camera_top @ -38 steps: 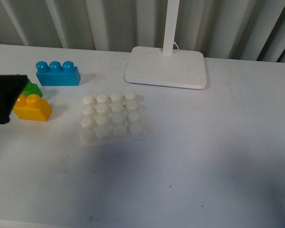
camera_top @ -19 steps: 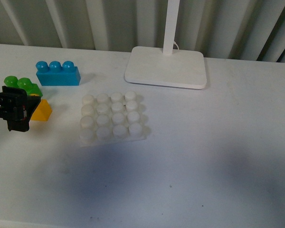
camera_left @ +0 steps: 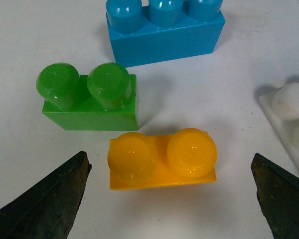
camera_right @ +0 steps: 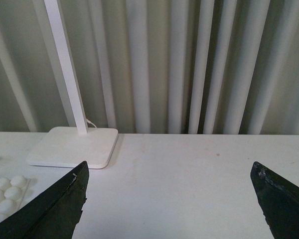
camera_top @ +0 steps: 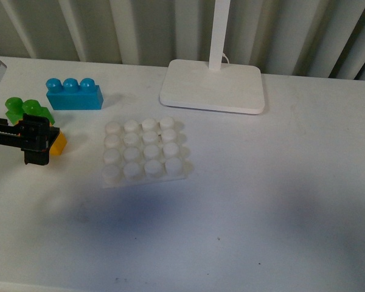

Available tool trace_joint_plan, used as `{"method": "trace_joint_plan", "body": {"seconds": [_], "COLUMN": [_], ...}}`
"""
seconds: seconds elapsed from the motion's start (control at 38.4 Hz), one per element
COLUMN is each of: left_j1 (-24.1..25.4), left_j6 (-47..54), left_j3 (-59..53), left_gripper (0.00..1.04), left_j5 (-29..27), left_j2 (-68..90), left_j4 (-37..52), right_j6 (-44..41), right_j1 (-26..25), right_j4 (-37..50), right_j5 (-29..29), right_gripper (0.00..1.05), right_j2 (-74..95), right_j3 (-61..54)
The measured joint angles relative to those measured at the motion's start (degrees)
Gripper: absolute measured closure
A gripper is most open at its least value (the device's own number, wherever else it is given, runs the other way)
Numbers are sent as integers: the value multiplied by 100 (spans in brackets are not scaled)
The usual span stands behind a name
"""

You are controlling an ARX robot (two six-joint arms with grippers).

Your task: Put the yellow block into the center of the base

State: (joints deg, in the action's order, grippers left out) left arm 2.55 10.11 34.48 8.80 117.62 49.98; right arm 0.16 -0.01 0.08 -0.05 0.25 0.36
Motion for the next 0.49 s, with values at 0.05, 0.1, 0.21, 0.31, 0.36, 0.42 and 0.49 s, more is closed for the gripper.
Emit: {"method": "trace_joint_plan", "body": {"seconds": [0.05, 0.1, 0.21, 0.31, 0.36, 0.42, 0.49], "left_j1": [7, 20, 59, 109, 129, 140, 146], "left_j6": [13, 15, 15, 17, 17, 17, 7], "left_j3": [48, 98, 227, 350, 393, 426, 470], "left_gripper": [6, 6, 6, 6, 6, 6, 6], "left_j5": [-20, -24, -28, -94, -101, -109, -111], "left_j2": [33, 66, 138, 227, 269, 295, 334], "left_j4": [-48, -85, -170, -240, -262, -293, -328], "right_j6": [-2, -2, -2, -2, 0, 0, -2], "right_j1": [0, 0, 0, 0, 0, 0, 0], "right_j4": [0, 2, 2, 2, 0, 2, 2], "right_j5": [0, 0, 0, 0, 0, 0, 0], "right_gripper": [9, 9, 9, 9, 9, 9, 9], "right_j2": [0, 0, 0, 0, 0, 0, 0], "right_j3": [0, 0, 0, 0, 0, 0, 0]}}
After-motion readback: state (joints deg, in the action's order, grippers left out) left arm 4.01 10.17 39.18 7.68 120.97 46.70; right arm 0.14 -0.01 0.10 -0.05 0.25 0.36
